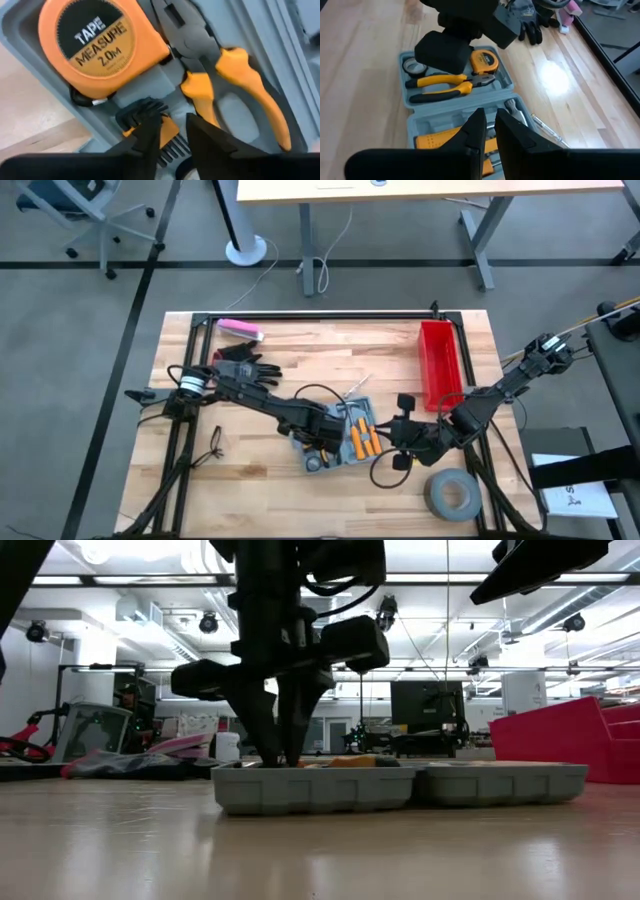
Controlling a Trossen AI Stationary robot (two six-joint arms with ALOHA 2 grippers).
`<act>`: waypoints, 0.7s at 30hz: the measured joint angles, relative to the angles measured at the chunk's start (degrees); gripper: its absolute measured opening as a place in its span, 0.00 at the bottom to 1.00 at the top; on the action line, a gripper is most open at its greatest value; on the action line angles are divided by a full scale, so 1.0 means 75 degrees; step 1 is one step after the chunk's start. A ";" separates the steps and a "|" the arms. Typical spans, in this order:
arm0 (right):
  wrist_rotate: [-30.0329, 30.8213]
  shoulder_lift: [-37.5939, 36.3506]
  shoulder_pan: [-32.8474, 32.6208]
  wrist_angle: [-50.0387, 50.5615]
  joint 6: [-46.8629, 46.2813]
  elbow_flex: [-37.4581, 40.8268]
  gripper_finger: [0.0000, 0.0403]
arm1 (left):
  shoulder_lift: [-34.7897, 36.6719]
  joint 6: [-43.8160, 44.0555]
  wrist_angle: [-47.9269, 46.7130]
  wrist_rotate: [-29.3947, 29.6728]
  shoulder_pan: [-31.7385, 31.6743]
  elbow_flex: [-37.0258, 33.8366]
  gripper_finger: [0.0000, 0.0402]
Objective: Prefit tool cases
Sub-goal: Put the hex key set into the pre-fit tool case
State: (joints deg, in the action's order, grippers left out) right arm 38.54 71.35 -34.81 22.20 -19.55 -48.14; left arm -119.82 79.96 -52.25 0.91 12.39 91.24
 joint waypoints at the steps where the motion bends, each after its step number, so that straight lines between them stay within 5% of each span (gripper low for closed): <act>1: 0.0002 0.0000 -0.0012 -0.0001 0.0001 0.0000 0.06 | 0.0022 -0.0049 -0.0002 0.0005 0.0023 0.0000 0.26; 10: 0.0000 0.0000 -0.0026 -0.0029 -0.0058 0.0006 0.06 | 0.0448 -0.0204 -0.0121 0.0297 0.0048 0.0003 0.39; 21: 0.0003 -0.0003 -0.0026 -0.0034 -0.0119 0.0009 0.06 | 0.0462 -0.1464 -0.0460 -0.0022 0.0051 0.0003 0.32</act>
State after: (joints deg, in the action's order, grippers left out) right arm 38.56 71.33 -35.00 21.94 -20.45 -48.07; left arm -116.36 68.98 -55.70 0.74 12.78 91.26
